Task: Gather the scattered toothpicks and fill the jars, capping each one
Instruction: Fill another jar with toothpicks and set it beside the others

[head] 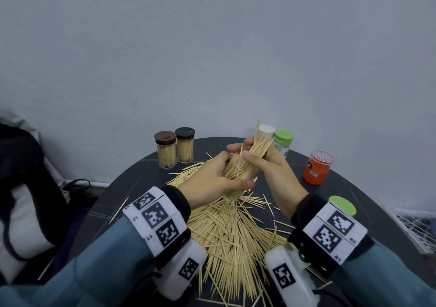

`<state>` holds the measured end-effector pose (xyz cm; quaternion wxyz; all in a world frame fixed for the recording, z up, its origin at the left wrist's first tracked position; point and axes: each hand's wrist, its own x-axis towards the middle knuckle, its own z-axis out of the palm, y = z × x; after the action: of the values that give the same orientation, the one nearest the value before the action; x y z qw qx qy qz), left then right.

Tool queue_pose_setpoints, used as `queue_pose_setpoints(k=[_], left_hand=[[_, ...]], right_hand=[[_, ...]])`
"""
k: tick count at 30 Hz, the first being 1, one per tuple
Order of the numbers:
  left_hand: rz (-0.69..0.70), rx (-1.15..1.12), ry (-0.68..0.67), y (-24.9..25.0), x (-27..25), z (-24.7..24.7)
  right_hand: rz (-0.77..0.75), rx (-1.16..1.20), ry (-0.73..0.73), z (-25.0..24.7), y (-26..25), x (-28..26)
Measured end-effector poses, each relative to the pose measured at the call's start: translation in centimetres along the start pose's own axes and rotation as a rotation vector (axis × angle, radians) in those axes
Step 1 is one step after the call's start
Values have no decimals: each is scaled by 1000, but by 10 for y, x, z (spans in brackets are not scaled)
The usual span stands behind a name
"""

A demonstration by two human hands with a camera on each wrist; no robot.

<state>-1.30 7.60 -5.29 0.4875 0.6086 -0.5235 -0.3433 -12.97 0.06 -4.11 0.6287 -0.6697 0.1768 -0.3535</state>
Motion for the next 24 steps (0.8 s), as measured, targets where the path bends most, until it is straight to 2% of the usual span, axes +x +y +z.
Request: queue_pose_setpoints(k=[8, 11, 15, 21, 24], left_hand=[[6, 115, -71, 0, 1, 1], [-15, 122, -108, -1, 0, 3], [-19, 111, -87, 0, 0, 2], [-31, 45, 13, -2, 3, -3], [-20, 85, -14, -2, 3, -2]], right_hand=[[-55, -65, 76, -7, -4, 3], [-88, 41, 85, -8, -3, 4], [-115, 87, 40, -8, -1, 3], [-78, -58, -6, -9, 1, 1], [-57, -158, 6, -9, 3, 1]])
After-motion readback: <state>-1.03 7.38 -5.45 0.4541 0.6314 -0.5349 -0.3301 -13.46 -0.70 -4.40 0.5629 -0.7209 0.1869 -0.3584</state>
